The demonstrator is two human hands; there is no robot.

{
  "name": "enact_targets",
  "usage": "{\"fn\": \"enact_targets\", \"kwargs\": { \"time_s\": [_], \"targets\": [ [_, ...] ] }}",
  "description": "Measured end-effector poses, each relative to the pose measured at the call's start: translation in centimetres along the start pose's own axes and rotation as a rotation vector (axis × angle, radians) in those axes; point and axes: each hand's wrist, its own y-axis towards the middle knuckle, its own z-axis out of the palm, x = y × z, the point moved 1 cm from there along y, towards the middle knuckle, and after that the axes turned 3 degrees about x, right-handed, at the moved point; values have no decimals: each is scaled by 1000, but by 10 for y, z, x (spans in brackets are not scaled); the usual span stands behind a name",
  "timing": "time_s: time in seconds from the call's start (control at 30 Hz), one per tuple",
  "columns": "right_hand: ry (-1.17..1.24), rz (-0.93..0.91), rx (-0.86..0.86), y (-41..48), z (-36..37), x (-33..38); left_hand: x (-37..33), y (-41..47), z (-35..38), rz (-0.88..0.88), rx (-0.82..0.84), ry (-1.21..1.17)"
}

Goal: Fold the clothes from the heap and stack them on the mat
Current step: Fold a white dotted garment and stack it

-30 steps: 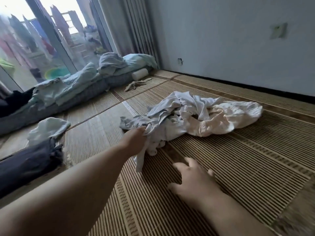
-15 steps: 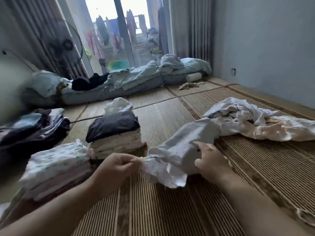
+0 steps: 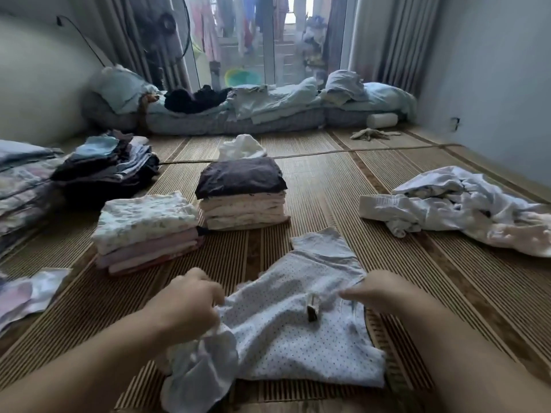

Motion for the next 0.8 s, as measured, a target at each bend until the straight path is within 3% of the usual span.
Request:
{"fn": "enact_targets", "kwargs": {
  "time_s": [0.1, 0.23, 0.3, 0.47, 0.57, 0.7, 0.8],
  "targets": [
    [-87, -32, 194, -2, 13, 2, -57, 22, -4, 251, -34, -65],
    [-174, -175, 148, -11, 24, 15, -143, 59, 1, 602, 22, 91],
    [-160, -262, 164, -15, 24, 16, -172, 78, 4, 678, 74, 229],
    [143, -267, 185, -24, 10, -12, -216, 104, 9, 821, 264, 575],
    [222, -295, 165, -29, -8, -31, -217, 105, -6, 895, 214, 773],
    [247, -295, 55, -39, -33, -45, -192, 90, -60, 867, 129, 590],
    [347, -458, -111, -59, -55, -34, -182, 73, -87, 860, 31, 385]
  ]
}}
